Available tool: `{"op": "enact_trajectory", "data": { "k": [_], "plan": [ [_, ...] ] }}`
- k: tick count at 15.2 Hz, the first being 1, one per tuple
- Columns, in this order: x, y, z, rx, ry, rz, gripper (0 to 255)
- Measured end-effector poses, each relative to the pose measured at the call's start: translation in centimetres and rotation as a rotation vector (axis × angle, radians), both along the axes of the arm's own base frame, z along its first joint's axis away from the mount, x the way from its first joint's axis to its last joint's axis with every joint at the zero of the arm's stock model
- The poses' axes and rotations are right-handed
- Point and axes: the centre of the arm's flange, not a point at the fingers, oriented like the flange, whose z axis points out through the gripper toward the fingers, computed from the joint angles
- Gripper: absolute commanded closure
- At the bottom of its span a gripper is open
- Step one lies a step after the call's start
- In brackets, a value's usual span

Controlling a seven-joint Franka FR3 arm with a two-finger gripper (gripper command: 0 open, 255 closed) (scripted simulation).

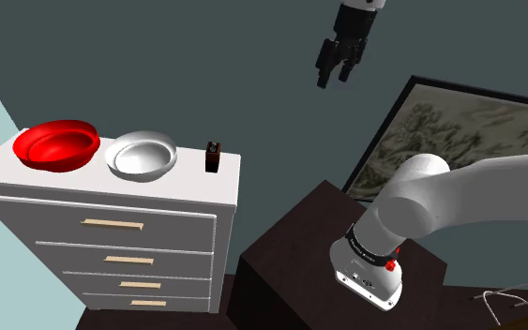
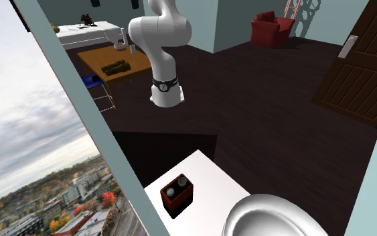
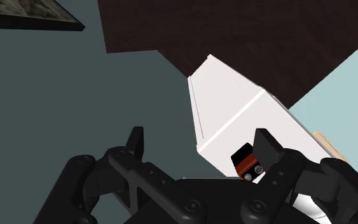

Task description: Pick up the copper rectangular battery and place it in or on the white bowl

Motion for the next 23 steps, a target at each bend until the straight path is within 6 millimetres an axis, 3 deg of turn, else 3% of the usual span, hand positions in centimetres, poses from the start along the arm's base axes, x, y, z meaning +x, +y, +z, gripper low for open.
{"op": "enact_trajectory", "data": {
  "k": [3, 23],
  "plan": [
    [0.8, 0.9, -1.1, 0.000, 0.000, -0.008, 0],
    [15.8, 11.9, -19.2, 0.004, -0.003, -0.135, 0]
  ]
}}
